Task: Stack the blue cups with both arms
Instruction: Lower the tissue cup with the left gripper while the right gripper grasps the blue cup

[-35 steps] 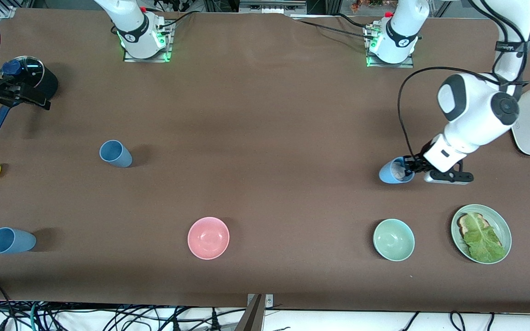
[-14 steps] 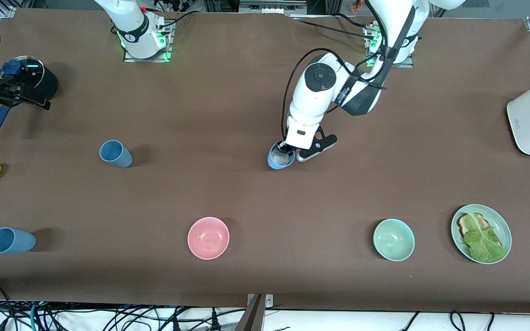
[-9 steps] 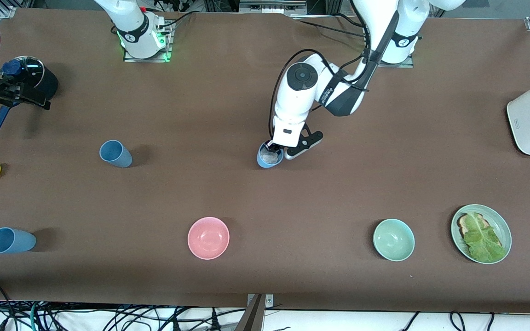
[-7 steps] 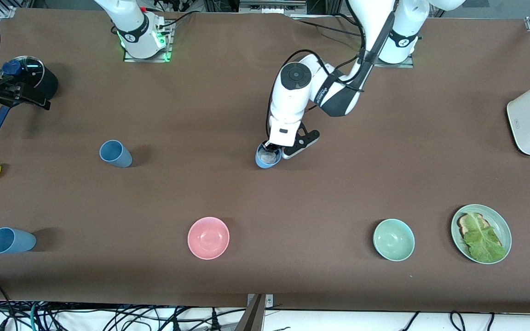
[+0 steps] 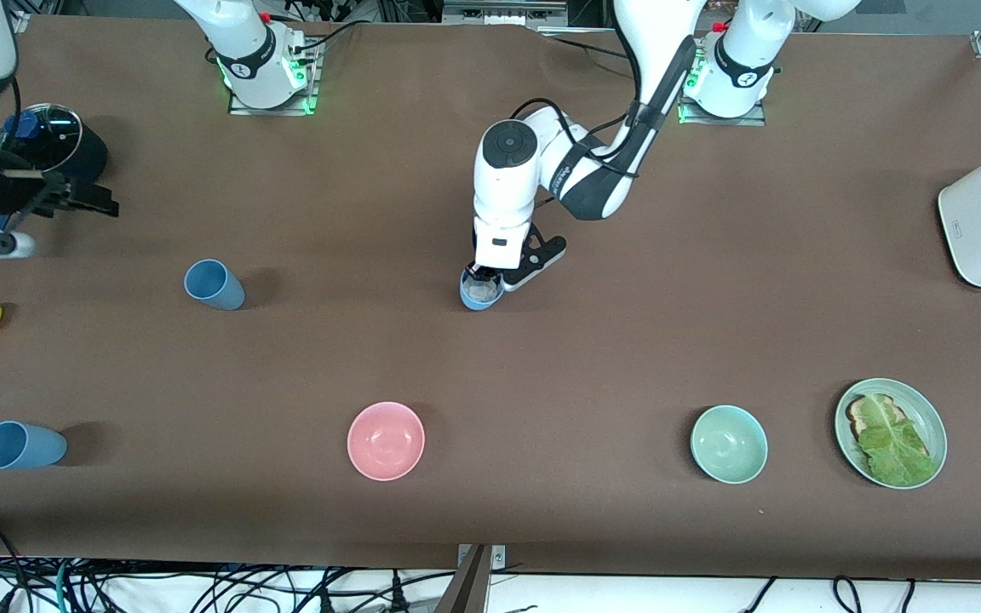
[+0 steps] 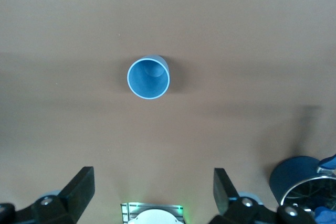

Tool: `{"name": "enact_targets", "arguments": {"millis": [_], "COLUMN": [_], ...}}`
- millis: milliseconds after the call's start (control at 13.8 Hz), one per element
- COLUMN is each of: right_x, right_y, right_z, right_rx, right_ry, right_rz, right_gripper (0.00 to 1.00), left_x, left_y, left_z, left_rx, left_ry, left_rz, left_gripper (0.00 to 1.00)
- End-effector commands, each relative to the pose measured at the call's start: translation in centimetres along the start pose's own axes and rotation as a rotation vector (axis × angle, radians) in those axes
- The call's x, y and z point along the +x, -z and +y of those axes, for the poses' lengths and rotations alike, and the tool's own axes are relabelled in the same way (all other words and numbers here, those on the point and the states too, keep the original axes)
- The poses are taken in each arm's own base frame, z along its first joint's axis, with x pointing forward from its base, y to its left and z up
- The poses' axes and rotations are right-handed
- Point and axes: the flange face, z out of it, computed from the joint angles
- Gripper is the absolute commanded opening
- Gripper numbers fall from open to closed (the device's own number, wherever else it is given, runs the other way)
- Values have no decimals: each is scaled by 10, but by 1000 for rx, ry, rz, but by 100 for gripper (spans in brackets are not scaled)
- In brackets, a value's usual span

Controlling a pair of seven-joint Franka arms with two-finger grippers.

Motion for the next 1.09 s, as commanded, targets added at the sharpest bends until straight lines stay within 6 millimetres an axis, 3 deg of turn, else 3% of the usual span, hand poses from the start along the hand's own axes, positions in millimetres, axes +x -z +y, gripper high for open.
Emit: {"name": "enact_targets", "arguments": {"millis": [0, 435, 652, 725, 1014], "right_x": [21, 28, 26, 26, 25], "right_y": [-31, -123, -173, -182, -218], "right_z": [3, 9, 14, 15, 15], "right_rx": [-10, -21, -29, -30, -34], "right_ry": [20, 14, 5, 6, 7], "right_rz": [3, 84, 157, 168, 206], "right_gripper": [100, 100, 100, 100, 100], "left_x": [-13, -32, -31, -31, -29], "left_y": [-11, -25, -25, -24, -17], "left_z": [14, 12, 12, 12, 13], "left_rx": [5, 20, 20, 18, 8], "left_ry": [26, 48, 52, 46, 3], "left_rz": [47, 51, 52, 53, 91], "left_gripper": [0, 0, 0, 8, 60]}}
